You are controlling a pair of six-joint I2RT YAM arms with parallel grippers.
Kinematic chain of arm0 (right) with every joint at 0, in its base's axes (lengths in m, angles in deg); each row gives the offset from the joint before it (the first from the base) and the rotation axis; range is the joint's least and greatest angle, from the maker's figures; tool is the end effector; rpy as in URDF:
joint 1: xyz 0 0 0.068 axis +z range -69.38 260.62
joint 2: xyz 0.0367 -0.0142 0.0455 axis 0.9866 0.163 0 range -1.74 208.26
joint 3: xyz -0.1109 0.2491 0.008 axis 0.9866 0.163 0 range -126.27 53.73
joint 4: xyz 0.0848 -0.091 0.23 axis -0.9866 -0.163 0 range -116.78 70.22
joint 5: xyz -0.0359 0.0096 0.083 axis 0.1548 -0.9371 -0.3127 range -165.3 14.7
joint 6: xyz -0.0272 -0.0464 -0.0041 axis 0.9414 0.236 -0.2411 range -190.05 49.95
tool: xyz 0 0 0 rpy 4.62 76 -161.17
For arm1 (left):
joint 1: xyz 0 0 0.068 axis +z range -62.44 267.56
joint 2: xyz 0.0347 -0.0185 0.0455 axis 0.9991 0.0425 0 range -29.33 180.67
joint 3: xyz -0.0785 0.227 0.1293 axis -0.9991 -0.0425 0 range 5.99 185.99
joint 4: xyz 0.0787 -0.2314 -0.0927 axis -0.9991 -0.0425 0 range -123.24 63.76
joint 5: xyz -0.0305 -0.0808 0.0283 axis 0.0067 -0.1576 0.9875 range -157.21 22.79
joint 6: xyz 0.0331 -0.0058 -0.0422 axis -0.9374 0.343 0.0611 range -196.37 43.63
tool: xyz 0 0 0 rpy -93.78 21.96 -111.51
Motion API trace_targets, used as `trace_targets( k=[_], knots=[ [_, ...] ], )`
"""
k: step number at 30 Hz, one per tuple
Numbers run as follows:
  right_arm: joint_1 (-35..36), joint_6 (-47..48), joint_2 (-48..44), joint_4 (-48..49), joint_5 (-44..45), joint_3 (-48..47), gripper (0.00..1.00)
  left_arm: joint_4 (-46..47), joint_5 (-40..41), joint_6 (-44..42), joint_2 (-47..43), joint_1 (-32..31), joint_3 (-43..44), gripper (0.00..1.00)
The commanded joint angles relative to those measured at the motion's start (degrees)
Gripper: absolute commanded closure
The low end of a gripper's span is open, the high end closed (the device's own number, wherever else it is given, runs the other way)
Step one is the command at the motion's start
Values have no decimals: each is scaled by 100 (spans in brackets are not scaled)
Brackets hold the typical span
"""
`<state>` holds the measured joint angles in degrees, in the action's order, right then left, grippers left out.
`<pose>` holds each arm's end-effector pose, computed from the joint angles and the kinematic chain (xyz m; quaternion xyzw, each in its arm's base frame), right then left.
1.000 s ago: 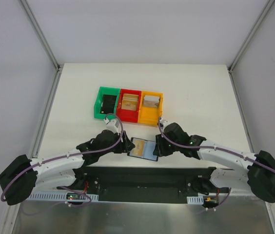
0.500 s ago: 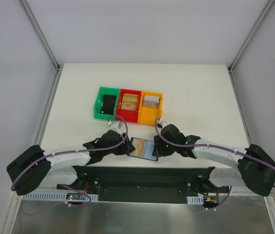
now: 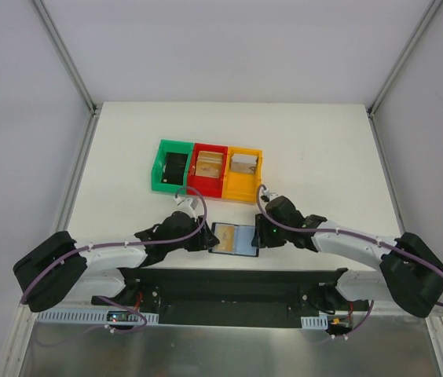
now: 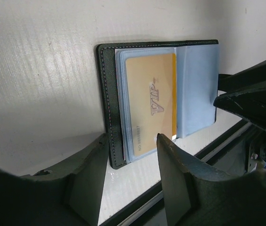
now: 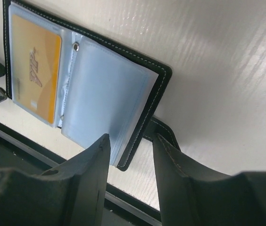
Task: Take the credit cards out of the card holder
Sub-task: Remove the credit card from the card holder.
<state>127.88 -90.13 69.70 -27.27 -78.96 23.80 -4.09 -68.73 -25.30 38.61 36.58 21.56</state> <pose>0.1551 0.1713 0.1636 -0.2309 0.9073 0.2190 0.2748 0.1331 -0.1657 0.1456 0.0059 0.8669 -0.3946 0.3045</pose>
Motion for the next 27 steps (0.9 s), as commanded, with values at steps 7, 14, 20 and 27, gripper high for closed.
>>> trace_targets(
  k=[7, 14, 20, 27],
  knots=[
    [-279, 416, -604, -736, 278, -276, 55, -719, 476, -105, -816, -52, 16, 50],
    [-253, 689, -825, -404, -230, -540, 53, -618, 198, -448, -1591, -43, 130, 47],
    [-77, 374, -605, 973, -1073, -348, 45, 464, -744, -484, -951, -35, 156, 51],
    [-121, -4, -26, 1354, -1357, -470, 50, 843, -833, -387, -361, -43, 148, 61]
  ],
)
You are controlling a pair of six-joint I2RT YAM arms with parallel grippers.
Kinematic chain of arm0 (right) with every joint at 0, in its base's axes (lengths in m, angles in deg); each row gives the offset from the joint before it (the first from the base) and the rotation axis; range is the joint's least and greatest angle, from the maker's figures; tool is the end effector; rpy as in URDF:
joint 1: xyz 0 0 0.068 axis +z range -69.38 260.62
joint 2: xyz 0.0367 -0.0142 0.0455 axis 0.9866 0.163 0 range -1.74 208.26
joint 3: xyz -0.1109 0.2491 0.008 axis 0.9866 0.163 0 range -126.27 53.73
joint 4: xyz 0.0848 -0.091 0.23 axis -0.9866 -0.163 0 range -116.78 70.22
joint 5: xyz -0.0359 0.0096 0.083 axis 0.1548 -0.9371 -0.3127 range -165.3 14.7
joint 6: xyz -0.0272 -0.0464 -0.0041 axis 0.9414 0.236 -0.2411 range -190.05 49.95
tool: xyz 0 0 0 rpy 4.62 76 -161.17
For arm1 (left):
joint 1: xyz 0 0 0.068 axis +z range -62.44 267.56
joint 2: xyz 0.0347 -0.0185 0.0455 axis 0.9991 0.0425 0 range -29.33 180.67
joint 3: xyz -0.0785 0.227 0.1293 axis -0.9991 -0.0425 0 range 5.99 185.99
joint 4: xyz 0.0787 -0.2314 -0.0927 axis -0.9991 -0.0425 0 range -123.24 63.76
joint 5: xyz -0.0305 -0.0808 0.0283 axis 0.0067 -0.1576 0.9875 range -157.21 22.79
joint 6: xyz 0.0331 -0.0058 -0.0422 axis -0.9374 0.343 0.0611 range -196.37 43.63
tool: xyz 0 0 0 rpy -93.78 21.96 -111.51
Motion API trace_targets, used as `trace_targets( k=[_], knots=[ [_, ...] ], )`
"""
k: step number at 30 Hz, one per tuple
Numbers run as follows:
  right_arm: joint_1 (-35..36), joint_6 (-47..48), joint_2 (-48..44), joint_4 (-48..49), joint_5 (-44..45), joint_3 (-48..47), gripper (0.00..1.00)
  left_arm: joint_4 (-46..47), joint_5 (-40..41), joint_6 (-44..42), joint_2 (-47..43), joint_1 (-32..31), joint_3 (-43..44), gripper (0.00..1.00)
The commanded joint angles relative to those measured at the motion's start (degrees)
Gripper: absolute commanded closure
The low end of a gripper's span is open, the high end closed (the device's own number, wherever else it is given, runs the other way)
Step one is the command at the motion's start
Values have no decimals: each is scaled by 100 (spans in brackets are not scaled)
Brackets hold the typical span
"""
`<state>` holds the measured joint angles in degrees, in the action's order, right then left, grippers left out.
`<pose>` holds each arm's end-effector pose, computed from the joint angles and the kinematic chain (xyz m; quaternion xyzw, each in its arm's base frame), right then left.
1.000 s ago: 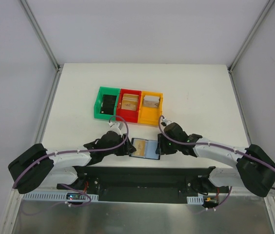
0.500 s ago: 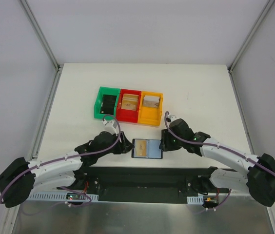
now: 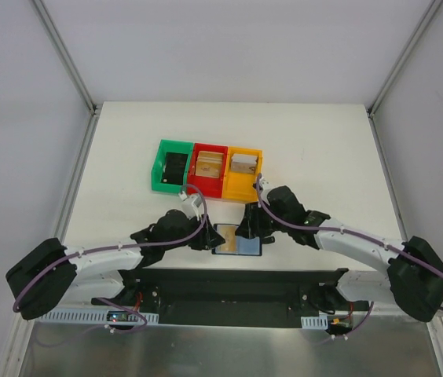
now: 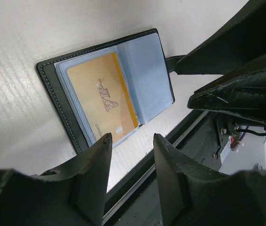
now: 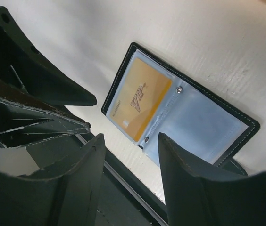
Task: Take the credit cards out of the card holder
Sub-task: Remove the credit card from the card holder.
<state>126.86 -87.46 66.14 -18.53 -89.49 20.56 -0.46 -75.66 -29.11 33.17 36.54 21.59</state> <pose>0.1643 0.1842 0.2080 -0.2743 0.8319 0.3403 0.3420 0.1287 -0.1674 0.1704 0.0686 0.8207 -0.4663 0.3230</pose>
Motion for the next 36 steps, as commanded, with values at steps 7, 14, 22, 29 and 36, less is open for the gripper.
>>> trace_targets(
  k=[7, 14, 22, 29, 36],
  knots=[
    [-18, -623, 726, 1078, -294, 65, 53, 401, 177, 142, 517, -30, 163, 79],
    [-27, -702, 973, 1140, -233, 56, 49, 209, 440, 353, 799, -39, 216, 83],
    [-18, -755, 1122, 1219, -206, 135, 46, 32, 572, 327, 816, -22, 269, 82],
    [-27, -825, 1158, 1351, -268, 197, 48, 85, 555, 345, 983, -13, 295, 85],
    [-18, -896, 1210, 1474, -329, 241, 48, 76, 581, 345, 1062, -13, 304, 87]
  ],
)
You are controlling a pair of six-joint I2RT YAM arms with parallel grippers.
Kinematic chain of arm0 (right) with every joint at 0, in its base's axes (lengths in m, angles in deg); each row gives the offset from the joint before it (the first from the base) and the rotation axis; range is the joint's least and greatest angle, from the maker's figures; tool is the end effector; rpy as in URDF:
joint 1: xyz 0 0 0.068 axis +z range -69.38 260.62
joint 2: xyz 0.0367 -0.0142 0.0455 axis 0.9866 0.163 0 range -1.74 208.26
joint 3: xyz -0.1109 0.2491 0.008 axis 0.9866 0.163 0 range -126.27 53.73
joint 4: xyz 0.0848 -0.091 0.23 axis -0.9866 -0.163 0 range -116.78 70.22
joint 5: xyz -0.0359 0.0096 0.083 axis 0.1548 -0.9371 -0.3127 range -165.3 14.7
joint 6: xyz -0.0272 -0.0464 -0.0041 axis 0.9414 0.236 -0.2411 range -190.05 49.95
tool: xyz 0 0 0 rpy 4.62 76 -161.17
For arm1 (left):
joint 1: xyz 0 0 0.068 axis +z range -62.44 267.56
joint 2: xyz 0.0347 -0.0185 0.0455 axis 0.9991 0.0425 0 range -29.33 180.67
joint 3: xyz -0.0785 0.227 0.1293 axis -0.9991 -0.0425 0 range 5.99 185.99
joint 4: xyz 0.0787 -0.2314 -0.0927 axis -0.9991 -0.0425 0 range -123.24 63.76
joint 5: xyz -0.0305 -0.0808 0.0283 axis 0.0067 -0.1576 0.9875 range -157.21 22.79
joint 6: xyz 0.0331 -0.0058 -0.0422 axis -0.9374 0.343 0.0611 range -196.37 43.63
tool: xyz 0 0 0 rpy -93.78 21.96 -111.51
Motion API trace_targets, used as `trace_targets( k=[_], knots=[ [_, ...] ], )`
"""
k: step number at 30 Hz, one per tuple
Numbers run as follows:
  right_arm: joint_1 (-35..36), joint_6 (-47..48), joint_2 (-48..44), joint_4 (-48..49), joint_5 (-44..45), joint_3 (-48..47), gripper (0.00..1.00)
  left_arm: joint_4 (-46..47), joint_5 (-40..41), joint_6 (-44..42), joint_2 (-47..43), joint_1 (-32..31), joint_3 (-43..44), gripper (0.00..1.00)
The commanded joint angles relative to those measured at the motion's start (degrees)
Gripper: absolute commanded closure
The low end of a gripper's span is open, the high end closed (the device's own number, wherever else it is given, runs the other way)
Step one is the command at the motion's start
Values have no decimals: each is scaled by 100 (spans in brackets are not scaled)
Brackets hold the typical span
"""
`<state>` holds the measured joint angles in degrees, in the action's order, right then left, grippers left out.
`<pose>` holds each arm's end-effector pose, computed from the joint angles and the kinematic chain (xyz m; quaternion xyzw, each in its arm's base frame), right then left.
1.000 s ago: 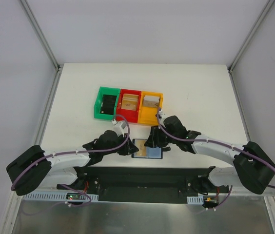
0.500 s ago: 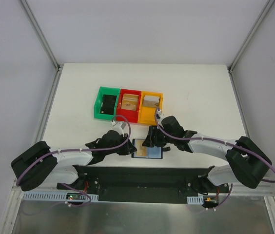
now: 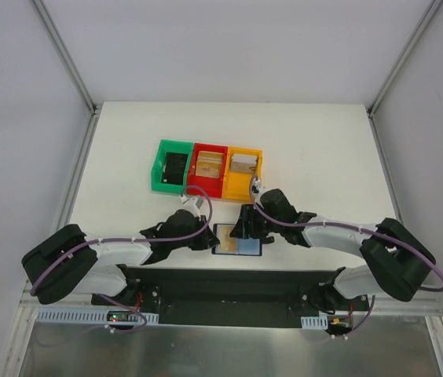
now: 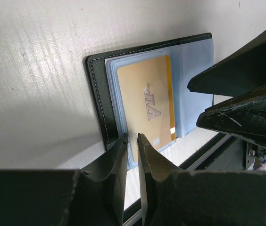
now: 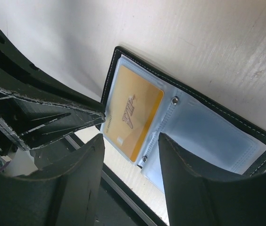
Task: Take the credit cards out of the card holder
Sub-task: Remove the credit card from the card holder.
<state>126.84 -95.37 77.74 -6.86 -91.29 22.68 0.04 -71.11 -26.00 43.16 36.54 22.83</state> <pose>0.1778 0.1998 0.1666 -0.2223 0.8542 0.3653 0.2956 0.1388 -0.1754 0.1431 0.0221 0.8626 -0.4090 0.2968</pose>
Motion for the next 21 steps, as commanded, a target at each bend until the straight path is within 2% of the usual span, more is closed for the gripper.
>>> trace_targets(
  k=[1, 21],
  knots=[
    [-25, -122, 67, 324, -141, 37, 48, 26, 126, 34, 72, -21, 179, 87],
    [-16, -359, 234, 711, -282, 160, 49, 61, 91, 70, 310, -13, 188, 98]
  ],
)
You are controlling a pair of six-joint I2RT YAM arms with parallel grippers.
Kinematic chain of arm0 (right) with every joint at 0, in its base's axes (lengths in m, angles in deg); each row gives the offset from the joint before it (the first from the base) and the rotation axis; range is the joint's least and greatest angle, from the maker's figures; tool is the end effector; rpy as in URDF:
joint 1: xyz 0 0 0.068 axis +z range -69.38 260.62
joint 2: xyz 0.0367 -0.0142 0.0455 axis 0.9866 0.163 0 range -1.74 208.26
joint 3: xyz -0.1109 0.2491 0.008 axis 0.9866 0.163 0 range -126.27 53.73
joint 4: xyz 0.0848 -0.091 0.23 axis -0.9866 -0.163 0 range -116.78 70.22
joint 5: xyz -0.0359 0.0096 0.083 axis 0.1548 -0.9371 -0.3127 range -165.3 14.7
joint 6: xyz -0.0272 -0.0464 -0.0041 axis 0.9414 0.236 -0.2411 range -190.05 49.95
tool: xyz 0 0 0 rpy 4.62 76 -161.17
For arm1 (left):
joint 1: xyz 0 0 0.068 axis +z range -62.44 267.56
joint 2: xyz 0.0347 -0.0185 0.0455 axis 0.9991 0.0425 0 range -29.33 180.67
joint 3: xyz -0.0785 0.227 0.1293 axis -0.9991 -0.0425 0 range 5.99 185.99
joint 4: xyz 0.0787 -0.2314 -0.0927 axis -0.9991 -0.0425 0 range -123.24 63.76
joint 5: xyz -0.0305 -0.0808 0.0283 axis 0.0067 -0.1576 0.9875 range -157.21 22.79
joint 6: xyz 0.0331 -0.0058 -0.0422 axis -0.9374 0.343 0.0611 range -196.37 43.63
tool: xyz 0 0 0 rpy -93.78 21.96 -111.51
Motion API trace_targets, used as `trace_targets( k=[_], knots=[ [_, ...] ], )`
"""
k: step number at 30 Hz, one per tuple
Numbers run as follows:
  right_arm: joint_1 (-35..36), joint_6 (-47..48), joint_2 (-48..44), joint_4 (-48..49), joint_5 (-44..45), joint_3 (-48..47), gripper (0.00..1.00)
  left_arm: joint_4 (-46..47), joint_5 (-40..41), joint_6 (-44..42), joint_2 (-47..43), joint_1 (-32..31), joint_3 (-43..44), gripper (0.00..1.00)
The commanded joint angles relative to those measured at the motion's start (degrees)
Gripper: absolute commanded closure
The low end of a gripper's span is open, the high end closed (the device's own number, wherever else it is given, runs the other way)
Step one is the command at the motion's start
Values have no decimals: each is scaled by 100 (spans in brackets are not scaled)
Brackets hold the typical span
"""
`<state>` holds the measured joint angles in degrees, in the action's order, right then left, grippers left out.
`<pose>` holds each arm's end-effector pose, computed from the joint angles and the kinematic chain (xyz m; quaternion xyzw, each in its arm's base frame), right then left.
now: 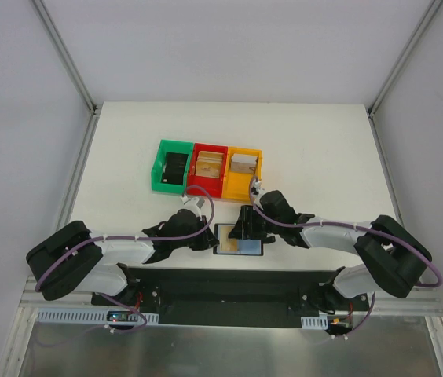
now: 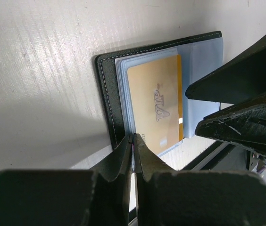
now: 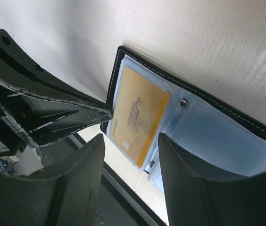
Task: Take the credit cards out of the card holder
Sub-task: Remove the credit card from the card holder.
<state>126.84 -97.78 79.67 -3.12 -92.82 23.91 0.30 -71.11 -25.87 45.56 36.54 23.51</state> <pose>0.1778 0.2012 0.1579 -0.2103 0.8537 0.3827 0.2838 0.1414 -0.1785 0.1382 0.0207 0.8690 -0.4009 0.2892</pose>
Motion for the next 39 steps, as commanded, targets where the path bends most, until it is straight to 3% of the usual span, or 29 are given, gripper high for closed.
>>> trace_targets(
  k=[1, 29, 39],
  knots=[
    [-25, -136, 33, 355, -129, 38, 49, 35, 100, 48, 69, -21, 120, 98],
    [-42, -391, 332, 882, -472, 152, 49, 35, 100, 65, 78, -22, 76, 100],
    [-122, -699, 393, 1672, -823, 469, 49, 35, 74, 21, 131, -13, 94, 100]
  ],
)
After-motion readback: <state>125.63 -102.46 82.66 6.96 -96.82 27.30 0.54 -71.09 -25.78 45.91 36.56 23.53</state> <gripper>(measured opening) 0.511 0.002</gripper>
